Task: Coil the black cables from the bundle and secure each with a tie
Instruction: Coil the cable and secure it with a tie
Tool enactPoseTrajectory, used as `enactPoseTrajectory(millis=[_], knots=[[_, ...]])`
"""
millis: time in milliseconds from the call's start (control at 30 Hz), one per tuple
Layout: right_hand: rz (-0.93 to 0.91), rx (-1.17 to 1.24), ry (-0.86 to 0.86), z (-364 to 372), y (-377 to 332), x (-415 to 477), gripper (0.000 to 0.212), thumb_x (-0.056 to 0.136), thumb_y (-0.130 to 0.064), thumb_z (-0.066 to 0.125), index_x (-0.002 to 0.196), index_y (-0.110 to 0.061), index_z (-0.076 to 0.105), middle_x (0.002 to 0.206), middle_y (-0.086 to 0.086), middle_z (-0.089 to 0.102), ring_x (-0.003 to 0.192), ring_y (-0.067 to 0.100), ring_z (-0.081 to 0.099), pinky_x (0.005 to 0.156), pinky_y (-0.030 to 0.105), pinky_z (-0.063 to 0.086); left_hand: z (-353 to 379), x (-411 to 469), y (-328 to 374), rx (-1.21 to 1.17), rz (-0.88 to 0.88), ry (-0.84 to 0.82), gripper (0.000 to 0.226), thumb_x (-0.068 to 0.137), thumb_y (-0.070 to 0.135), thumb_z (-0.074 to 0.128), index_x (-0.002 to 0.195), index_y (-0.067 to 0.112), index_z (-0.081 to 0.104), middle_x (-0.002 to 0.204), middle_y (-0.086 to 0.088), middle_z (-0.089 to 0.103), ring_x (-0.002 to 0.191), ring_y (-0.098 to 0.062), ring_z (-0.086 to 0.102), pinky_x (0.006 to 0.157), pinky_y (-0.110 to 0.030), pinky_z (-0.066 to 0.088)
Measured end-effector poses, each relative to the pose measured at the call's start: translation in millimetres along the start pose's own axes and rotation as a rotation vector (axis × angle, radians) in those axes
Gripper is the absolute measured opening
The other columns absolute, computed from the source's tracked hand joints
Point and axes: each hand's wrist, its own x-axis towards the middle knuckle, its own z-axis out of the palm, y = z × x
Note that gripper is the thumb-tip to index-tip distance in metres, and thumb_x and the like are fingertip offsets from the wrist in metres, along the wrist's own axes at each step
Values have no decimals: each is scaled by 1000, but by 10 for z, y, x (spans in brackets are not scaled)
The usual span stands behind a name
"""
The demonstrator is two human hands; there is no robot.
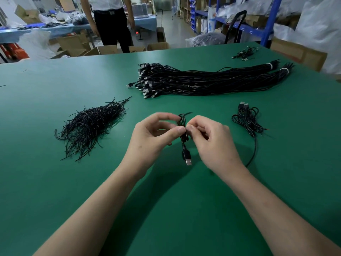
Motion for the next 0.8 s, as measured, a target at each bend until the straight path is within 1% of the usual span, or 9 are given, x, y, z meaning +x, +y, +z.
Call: enactPoseTrajectory(millis=[67, 133, 233, 300, 367, 467, 600, 733, 800], knots=[[-73, -76, 34, -9, 1, -5, 21, 99, -15, 61, 78, -16, 61, 55, -5, 49, 52, 9, 42, 50, 18, 29, -28, 12, -26, -100, -138, -34, 50, 66, 35, 85, 109, 17, 68, 88, 0, 77, 78, -7, 68, 67, -25, 51], [-119, -163, 29, -4, 3, -5, 20, 98, -15, 61, 79, -16, 60, 54, -9, 46, 53, 12, 45, 51, 18, 29, -48, 14, -51, -115, -213, -105, 44, 68, 32, 83, 108, 18, 71, 89, 1, 77, 78, -5, 68, 67, -24, 47], [-129, -215, 0, 2, 8, -1, 20, 98, -15, 61, 78, -19, 58, 52, -12, 42, 53, 11, 45, 51, 19, 28, -64, 5, -47, -67, -122, -123, 28, 77, 17, 82, 104, 17, 78, 97, -2, 78, 85, -9, 69, 75, -20, 52], [-58, -142, -38, 5, 19, 14, 20, 97, -14, 61, 77, -19, 60, 52, -12, 46, 52, 7, 43, 50, 18, 29, -84, 4, -36, 112, 39, -79, 23, 81, 8, 82, 101, 19, 78, 96, 2, 79, 89, -10, 71, 80, -23, 52], [81, 32, -105, 15, 33, 37, 22, 98, -13, 61, 77, -19, 64, 53, -14, 49, 51, 5, 40, 51, 19, 29, -96, 7, -29, 390, 246, -30, 21, 82, 12, 83, 96, 26, 78, 92, 10, 77, 89, -7, 70, 75, -23, 44], [352, 527, -211, 8, 32, 41, 31, 100, -11, 58, 71, -22, 65, 54, -12, 42, 49, 8, 30, 46, 20, 23, -99, 11, -9, 554, 500, 19, 19, 82, 11, 82, 96, 23, 79, 93, 5, 69, 89, -8, 63, 78, -11, 38], [509, 835, -336, -25, 46, 30, 24, 103, -7, 49, 81, -11, 59, 54, -5, 37, 45, 6, 25, 43, 18, 19, -75, -5, -20, 574, 589, -16, 25, 85, -3, 76, 96, 19, 80, 87, -2, 57, 78, -13, 56, 75, -16, 41], [338, 499, -204, -3, 20, 37, 26, 103, -9, 53, 80, -13, 64, 57, -3, 43, 50, 8, 31, 47, 21, 24, -77, -45, -50, 294, 329, -103, 24, 93, 6, 60, 97, 18, 80, 91, -6, 68, 86, -18, 64, 81, -22, 46], [162, 221, -121, 0, -1, 32, 23, 101, -11, 55, 80, -12, 65, 58, -4, 51, 54, 10, 39, 52, 25, 30, -33, -51, -60, 126, 169, -48, 10, 92, 18, 70, 89, 18, 80, 89, -5, 71, 84, -15, 66, 79, -26, 50]])
